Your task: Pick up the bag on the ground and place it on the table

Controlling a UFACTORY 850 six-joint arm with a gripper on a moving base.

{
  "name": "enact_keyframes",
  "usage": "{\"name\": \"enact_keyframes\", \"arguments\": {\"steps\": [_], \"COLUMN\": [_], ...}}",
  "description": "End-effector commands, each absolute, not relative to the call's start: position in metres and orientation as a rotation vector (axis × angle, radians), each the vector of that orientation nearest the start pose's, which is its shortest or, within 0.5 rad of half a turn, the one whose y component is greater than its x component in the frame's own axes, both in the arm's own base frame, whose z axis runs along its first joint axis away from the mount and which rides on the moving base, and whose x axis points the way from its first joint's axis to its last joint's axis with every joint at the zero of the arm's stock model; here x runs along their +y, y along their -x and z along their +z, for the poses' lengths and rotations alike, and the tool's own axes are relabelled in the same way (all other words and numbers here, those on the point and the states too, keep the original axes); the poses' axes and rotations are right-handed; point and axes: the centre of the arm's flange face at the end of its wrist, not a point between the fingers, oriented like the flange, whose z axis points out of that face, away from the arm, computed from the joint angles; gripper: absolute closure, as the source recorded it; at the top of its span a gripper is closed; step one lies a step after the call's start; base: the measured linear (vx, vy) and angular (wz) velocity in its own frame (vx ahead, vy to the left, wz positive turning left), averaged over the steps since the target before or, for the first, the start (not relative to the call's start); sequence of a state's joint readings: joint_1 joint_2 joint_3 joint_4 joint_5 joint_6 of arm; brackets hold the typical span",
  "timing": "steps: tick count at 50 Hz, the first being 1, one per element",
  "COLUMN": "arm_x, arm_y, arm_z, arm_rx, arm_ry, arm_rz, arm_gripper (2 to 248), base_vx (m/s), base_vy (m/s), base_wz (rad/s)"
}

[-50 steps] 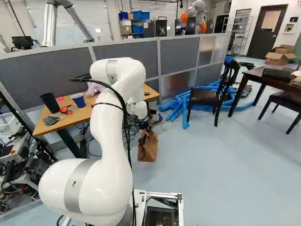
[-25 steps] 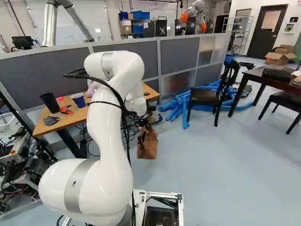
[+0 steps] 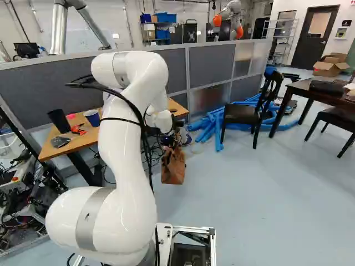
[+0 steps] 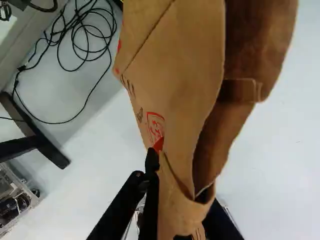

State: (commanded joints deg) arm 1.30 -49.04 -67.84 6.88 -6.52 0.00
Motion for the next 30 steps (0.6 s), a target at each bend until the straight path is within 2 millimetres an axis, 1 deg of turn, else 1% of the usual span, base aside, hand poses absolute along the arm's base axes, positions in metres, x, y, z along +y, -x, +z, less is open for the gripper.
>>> {"name": "enact_keyframes", "arguments": {"steps": [30], "arm_x": [0.015], "arm_y": [-0.577], "arm_z": [0.220], "arm_rx": [0.144], "arm_ry": [3.090], "arm_rz": [-0.284], "arm_gripper": [232], "base_vx": [0.000], "base_vy": [0.000], "base_wz": [0.000]}}
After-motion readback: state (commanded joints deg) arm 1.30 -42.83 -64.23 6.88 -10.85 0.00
